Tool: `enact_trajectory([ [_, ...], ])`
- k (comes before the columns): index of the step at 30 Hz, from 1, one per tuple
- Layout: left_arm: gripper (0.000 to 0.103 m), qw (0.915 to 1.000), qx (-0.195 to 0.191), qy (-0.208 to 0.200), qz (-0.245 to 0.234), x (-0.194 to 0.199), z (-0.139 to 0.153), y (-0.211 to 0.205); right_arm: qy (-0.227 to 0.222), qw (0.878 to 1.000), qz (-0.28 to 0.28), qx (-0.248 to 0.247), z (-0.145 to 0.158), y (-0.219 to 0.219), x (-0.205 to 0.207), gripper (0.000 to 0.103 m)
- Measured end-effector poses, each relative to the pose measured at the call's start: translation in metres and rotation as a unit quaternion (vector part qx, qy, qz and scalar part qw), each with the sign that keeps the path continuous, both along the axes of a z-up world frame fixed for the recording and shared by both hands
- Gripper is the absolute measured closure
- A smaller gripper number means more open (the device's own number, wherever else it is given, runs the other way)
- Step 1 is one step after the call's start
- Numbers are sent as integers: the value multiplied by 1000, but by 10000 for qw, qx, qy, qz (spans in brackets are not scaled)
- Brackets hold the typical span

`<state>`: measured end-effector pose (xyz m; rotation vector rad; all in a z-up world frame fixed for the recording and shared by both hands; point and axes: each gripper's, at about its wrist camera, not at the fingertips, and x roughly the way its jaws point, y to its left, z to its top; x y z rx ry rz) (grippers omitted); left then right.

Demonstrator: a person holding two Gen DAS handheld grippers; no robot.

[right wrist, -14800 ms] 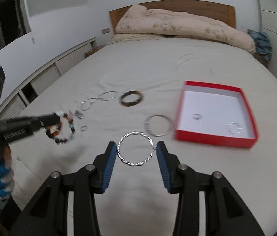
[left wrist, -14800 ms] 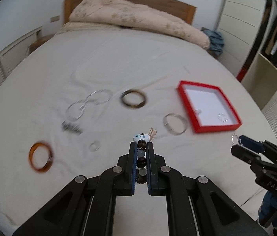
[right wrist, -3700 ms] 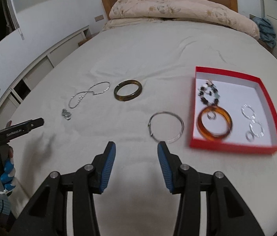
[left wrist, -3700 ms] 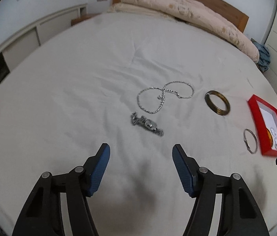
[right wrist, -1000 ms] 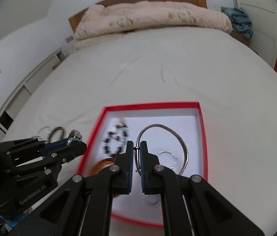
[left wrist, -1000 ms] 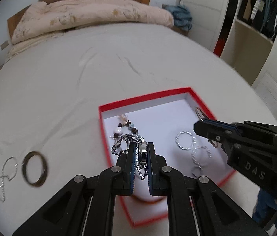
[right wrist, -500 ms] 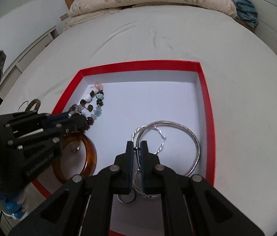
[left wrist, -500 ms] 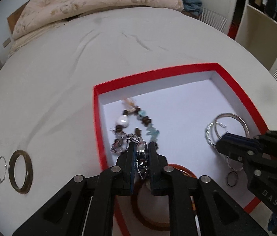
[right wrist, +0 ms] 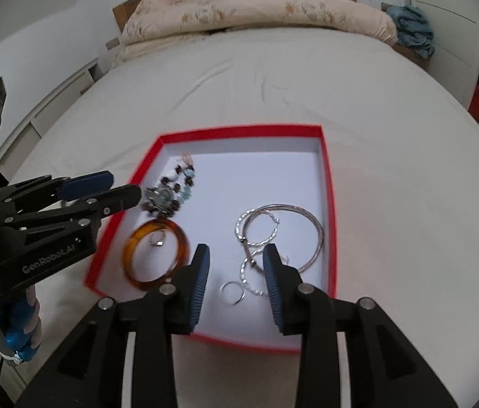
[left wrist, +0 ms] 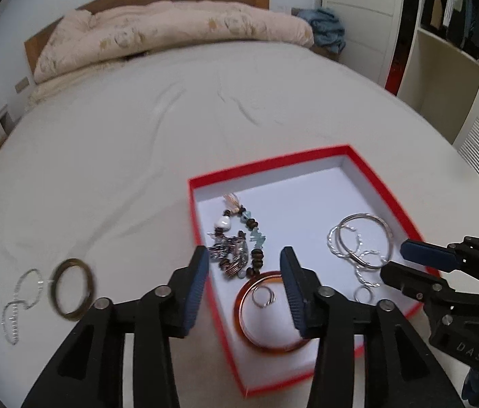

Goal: Organize jewelry
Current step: 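Carry the watch and cuff bangle into the red box and open both tools, then withdraw both tools from the box and move toward the necklace and tortoiseshell bangle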

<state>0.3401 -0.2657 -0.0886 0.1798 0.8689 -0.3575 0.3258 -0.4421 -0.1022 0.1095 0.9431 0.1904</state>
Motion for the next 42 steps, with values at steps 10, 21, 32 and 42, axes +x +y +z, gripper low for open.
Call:
enact_trajectory([
  [10, 51, 9981, 71, -535, 286, -60, 69, 48, -466, 9987, -184, 130, 66, 33, -61, 72],
  [21, 33, 9932, 36, -935, 694, -158, 118, 114, -867, 9959, -75, 251, 119, 91, -139, 53],
  [32, 17, 9868, 34, -1145, 1141, -238, 139, 167, -1127, 9931, -58, 315, 147, 129, -207, 42],
  [42, 12, 9811, -104, -1320, 1414, -295, 146, 202, -1171, 9927, 70, 267, 157, 164, -248, 42],
])
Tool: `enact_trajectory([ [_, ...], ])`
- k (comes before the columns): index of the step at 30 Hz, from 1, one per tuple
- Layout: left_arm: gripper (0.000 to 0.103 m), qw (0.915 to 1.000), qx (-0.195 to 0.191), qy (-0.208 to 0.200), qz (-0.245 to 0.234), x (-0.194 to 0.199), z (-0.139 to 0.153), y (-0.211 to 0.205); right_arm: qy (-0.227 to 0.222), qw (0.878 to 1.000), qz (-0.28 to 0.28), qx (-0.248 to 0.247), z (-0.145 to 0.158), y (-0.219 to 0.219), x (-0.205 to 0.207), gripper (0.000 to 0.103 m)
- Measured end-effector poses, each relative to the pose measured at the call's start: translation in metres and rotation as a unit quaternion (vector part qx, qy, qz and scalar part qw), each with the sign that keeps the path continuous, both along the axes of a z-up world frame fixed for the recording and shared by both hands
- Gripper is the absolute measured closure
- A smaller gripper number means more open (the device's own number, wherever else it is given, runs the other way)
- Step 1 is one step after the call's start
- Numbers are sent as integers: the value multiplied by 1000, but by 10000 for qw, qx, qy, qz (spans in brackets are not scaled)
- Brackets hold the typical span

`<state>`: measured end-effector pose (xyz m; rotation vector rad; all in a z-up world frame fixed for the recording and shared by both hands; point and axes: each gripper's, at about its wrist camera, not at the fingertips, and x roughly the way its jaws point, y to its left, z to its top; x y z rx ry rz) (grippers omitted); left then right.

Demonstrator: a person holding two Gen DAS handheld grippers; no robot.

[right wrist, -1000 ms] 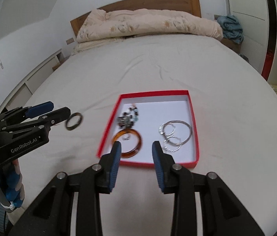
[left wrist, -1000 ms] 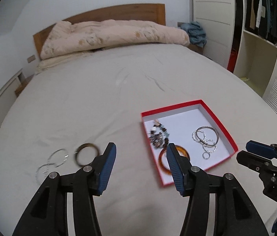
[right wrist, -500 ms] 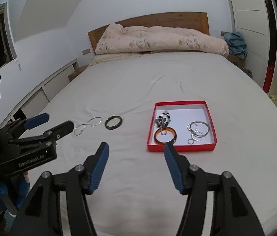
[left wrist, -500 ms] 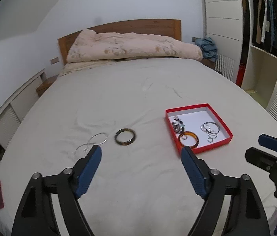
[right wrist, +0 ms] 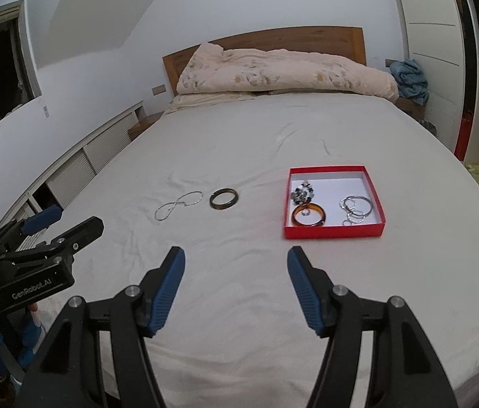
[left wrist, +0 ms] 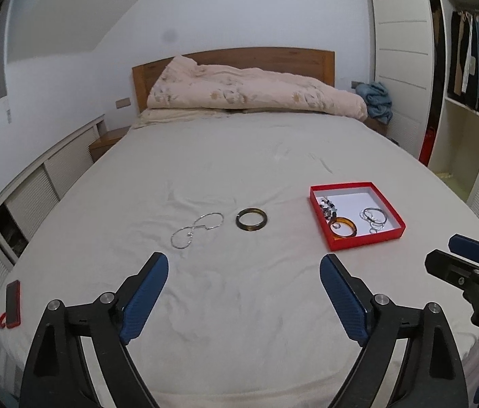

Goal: Organize jewelry
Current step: 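Withdraw both tools from the box and move toward the necklace and tortoiseshell bangle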

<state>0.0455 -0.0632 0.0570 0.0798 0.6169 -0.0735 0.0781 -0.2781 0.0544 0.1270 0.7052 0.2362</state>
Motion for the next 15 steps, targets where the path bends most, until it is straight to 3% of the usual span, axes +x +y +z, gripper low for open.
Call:
enact_trajectory([
  [15, 6, 9985, -305, -245, 395, -53, 5, 49, 25, 9994, 218, -250, 2, 52, -32, 42],
])
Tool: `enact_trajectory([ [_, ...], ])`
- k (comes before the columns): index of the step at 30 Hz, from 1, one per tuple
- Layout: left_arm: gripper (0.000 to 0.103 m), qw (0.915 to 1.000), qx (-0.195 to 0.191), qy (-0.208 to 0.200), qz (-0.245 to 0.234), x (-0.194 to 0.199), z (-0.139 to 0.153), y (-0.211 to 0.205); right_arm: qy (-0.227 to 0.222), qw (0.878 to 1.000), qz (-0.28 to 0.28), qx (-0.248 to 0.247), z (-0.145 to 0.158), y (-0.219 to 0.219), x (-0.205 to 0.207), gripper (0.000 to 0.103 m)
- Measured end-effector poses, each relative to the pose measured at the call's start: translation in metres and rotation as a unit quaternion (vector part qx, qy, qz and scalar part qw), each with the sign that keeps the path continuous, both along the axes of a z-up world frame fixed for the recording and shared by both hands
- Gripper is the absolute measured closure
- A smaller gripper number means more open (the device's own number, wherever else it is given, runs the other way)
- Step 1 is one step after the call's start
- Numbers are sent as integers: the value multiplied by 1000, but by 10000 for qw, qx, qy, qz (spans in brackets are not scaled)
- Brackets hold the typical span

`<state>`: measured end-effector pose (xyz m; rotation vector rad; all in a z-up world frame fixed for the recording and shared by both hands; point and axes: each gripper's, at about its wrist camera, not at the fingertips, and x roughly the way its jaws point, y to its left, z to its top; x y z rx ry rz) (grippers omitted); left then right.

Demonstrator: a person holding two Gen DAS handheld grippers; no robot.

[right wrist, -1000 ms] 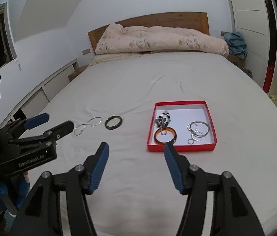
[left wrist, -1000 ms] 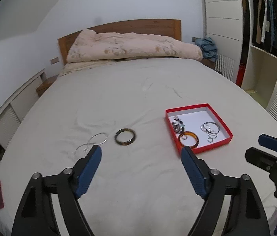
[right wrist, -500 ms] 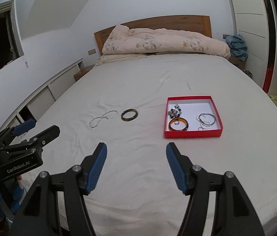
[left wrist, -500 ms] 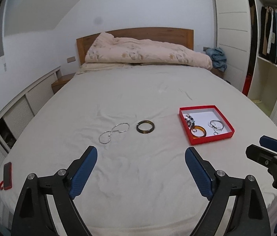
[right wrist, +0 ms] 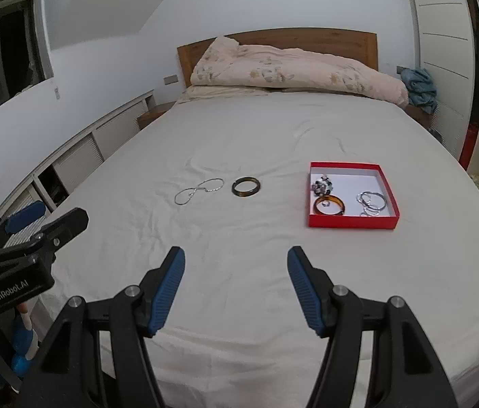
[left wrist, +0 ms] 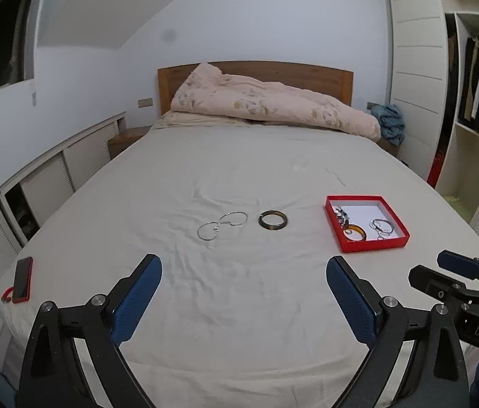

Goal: Organize jewelry
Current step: 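Withdraw both tools from the box and move toward the necklace and tortoiseshell bangle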

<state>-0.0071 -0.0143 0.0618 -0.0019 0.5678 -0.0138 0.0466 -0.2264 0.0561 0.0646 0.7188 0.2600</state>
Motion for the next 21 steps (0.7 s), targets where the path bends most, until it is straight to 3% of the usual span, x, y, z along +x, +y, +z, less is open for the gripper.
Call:
enact_trajectory([
  [21, 6, 9989, -343, -229, 242, -13, -1, 33, -155, 9993, 183, -300, 10, 34, -8, 42],
])
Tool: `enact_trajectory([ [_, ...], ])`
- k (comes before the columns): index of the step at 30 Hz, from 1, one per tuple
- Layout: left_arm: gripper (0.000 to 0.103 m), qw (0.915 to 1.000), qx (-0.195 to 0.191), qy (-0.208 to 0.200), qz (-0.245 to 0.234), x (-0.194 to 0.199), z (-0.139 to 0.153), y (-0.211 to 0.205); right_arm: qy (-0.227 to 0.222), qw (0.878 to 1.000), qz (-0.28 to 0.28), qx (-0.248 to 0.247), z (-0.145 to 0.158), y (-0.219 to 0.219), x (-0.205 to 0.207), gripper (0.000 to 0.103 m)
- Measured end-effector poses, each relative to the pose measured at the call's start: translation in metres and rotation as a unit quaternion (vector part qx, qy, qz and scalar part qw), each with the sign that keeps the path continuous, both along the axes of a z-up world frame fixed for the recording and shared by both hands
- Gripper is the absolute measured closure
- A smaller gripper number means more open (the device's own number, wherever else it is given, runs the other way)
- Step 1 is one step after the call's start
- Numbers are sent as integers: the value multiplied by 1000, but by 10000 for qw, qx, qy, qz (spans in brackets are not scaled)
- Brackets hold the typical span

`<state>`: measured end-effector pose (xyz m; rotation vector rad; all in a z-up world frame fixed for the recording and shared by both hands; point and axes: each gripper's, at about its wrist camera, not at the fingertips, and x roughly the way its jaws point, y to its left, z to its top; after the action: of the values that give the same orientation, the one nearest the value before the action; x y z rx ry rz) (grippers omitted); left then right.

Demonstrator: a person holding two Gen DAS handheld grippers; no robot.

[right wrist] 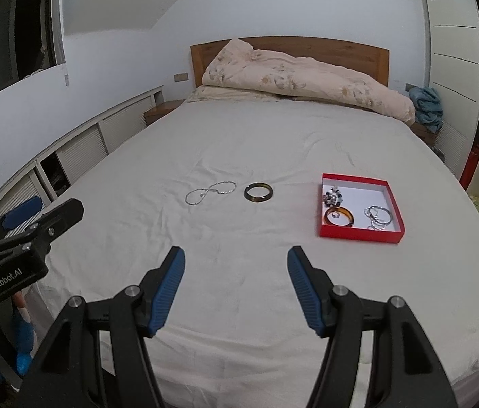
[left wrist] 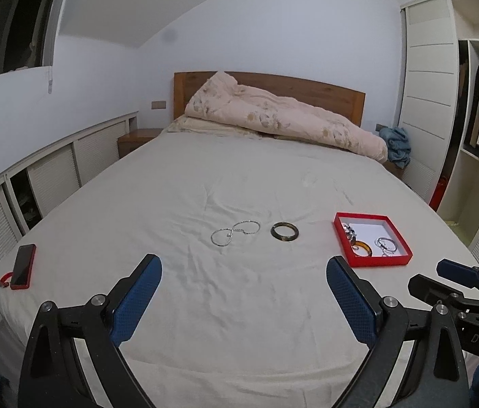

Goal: Organize jewelry
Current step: 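Withdraw both tools from the box and move toward the necklace and tortoiseshell bangle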

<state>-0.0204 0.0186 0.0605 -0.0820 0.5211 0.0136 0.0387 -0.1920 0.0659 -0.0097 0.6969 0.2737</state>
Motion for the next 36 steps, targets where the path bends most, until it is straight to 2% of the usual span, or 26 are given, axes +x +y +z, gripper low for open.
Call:
enact_trajectory([
  [9, 6, 9989, 38, 433, -185, 22, -14, -7, 83, 10000, 6, -31, -12, -2, 12, 42],
  [21, 6, 9963, 67, 848, -134, 70, -41, -9, 362, 9993, -5, -27, -41, -5, 52, 42],
  [36, 6, 9937, 180, 1100, 105, 129, -72, -1, 535, 9986, 23, 9, -66, -1, 108, 42],
])
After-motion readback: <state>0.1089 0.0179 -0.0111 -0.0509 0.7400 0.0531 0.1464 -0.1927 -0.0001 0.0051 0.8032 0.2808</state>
